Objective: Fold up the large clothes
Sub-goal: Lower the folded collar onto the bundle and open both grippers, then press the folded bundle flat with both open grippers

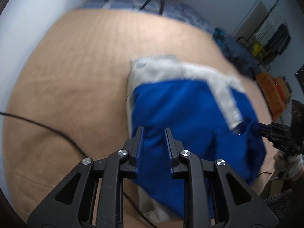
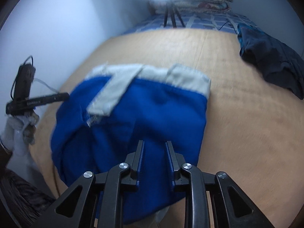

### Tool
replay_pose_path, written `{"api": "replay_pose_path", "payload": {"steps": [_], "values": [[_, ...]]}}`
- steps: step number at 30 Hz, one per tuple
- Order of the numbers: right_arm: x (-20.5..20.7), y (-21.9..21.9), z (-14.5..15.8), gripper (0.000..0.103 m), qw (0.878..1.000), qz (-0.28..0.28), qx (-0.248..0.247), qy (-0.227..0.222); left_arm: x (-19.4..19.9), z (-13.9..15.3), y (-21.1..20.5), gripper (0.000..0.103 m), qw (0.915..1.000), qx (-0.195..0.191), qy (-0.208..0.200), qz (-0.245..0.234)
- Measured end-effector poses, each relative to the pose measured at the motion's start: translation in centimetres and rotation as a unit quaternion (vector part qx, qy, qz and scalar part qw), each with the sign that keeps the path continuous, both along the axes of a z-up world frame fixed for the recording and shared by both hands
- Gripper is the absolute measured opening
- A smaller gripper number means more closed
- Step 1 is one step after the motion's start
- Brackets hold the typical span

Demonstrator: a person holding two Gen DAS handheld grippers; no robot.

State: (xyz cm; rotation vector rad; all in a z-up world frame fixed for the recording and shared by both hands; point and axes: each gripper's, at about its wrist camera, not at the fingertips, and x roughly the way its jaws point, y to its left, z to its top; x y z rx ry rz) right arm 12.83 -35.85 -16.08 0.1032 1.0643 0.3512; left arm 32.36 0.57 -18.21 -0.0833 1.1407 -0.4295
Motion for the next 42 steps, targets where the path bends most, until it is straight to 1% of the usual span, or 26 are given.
{"api": "replay_pose_path", "payload": {"steps": [1,2,3,4,6,7,10,11,12,13,14,15,16,17,18,19,20,22,26,29,34,36,40,42], "values": [[0.0,0.1,-0.8,0.019,1.000,0.002,-0.005,0.009,0.1,-1.1,0.2,0.022,0.9998,0.007,0.015,0.005],[-0.2,0.1,-1.4,0.017,1.000,0.001,-0.006,0.015,0.0,-2.0,0.5,0.023,0.9996,0.000,0.026,0.012],[-0.3,0.2,-2.2,0.017,1.000,0.003,-0.010,0.020,-0.1,-2.4,0.8,0.024,0.9995,-0.007,0.024,0.017],[-0.7,0.4,-2.6,0.017,1.000,0.008,-0.014,0.019,-0.3,-2.4,0.8,0.025,0.9996,-0.007,0.021,0.018],[-1.0,0.5,-2.8,0.017,1.000,0.011,-0.018,0.015,-0.4,-2.0,0.3,0.025,0.9998,0.011,0.016,0.007],[-1.0,0.3,-2.7,0.017,1.000,0.006,-0.012,0.020,-0.5,-1.9,0.2,0.025,0.9998,0.015,0.014,0.004],[-1.4,-0.5,-2.1,0.019,0.999,0.002,-0.006,0.034,-0.8,-0.8,1.0,0.025,0.9999,0.007,0.014,0.007],[-1.6,-0.9,-1.9,0.020,0.999,-0.001,-0.008,0.034,-0.9,-0.1,1.6,0.028,0.9999,-0.001,0.007,0.014],[-2.0,-1.5,-1.5,0.023,0.999,-0.006,-0.008,0.032,-0.9,0.4,2.2,0.034,0.9997,-0.013,0.003,0.021],[-2.5,-2.2,-1.0,0.024,1.000,-0.013,0.003,0.028,-0.9,0.9,2.9,0.047,0.9991,-0.031,0.003,0.028],[-3.0,-3.0,-0.6,0.031,0.999,-0.018,0.019,0.022,-0.8,1.3,3.6,0.054,0.9980,-0.052,0.007,0.035],[-3.4,-3.8,-0.1,0.044,0.999,-0.024,0.034,0.015,-0.7,1.6,4.5,0.065,0.9952,-0.087,0.015,0.042],[-3.8,-4.7,0.4,0.057,0.998,-0.033,0.052,0.004,-0.5,1.6,5.2,0.068,0.9908,-0.123,0.026,0.049],[-4.0,-5.3,0.8,0.062,0.997,-0.039,0.063,-0.005,-0.2,1.5,5.8,0.068,0.9856,-0.155,0.039,0.056],[-4.3,-6.1,1.1,0.071,0.996,-0.049,0.078,-0.018,0.2,1.3,6.1,0.068,0.9818,-0.173,0.051,0.061],[-4.3,-6.7,1.2,0.077,0.994,-0.055,0.088,-0.025,0.5,0.8,6.4,0.068,0.9759,-0.196,0.067,0.068],[-4.3,-7.4,1.1,0.078,0.993,-0.063,0.100,-0.026,1.0,0.3,6.5,0.068,0.9710,-0.213,0.081,0.073],[-3.9,-8.3,0.4,0.078,0.990,-0.078,0.120,-0.017,1.7,-0.8,6.8,0.068,0.9636,-0.232,0.104,0.083],[-3.5,-8.7,-0.9,0.078,0.986,-0.079,0.144,0.007,2.4,-2.4,6.9,0.068,0.9556,-0.245,0.141,0.084],[-2.8,-8.9,-2.4,0.078,0.981,-0.066,0.177,0.033,2.5,-3.6,7.2,0.068,0.9476,-0.261,0.164,0.084],[-2.1,-8.7,-4.9,0.079,0.973,-0.061,0.208,0.074,2.6,-5.0,6.7,0.068,0.9442,-0.260,0.186,0.078],[-2.0,-8.5,-5.4,0.080,0.970,-0.063,0.222,0.077,2.8,-5.3,6.5,0.068,0.9423,-0.264,0.192,0.073],[-1.6,-8.2,-5.2,0.079,0.964,-0.067,0.247,0.078,3.1,-5.6,5.6,0.068,0.9403,-0.270,0.197,0.065],[-1.3,-7.7,-5.4,0.078,0.962,-0.064,0.254,0.080,3.3,-5.6,4.8,0.068,0.9444,-0.259,0.194,0.057]]}}
